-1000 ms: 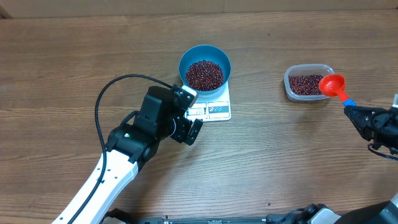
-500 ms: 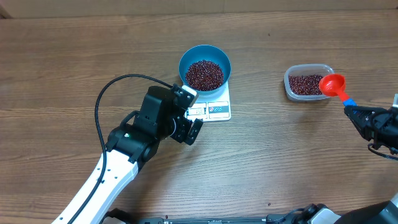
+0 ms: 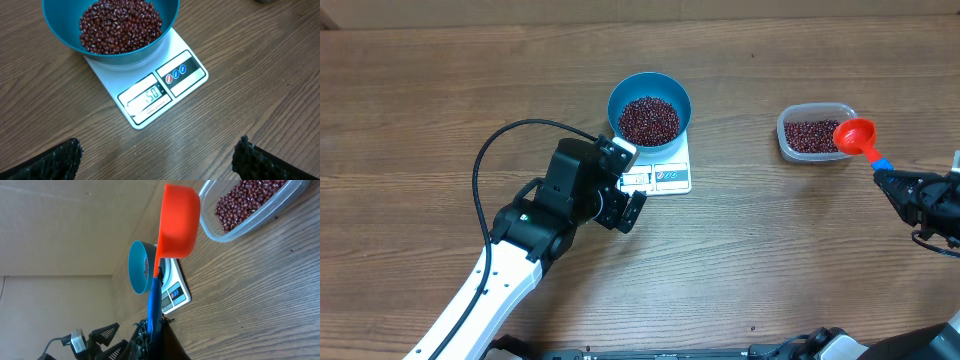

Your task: Scoop item into bowl and weigh 150g on scale

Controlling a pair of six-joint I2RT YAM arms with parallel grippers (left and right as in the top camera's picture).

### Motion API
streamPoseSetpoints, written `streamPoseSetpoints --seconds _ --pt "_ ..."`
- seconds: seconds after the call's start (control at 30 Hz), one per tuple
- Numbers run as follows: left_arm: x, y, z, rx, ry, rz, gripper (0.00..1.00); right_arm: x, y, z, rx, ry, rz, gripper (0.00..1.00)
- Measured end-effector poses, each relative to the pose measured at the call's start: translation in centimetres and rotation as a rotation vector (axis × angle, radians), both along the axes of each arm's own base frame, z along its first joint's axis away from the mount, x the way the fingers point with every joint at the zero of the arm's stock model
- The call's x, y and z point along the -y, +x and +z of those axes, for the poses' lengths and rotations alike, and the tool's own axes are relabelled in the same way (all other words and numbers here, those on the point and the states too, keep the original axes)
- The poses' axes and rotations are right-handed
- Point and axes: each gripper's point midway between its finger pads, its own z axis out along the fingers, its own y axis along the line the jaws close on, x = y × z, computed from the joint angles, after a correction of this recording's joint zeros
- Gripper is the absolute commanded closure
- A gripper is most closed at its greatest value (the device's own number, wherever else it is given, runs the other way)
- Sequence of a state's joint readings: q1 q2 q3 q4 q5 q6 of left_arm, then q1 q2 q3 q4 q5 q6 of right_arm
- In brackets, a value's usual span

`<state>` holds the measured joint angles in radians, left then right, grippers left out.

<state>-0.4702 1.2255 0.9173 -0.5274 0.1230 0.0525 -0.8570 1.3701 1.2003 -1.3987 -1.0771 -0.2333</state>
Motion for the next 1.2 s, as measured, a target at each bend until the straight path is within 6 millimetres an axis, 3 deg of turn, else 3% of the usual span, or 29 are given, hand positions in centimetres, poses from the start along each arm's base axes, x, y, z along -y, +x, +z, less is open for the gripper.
streamPoseSetpoints --seconds 1.2 --pt "-0.01 0.0 0.0 0.0 0.0 0.0 0.01 -0.07 -0.06 -0.01 -0.015 0.018 -0.009 0.96"
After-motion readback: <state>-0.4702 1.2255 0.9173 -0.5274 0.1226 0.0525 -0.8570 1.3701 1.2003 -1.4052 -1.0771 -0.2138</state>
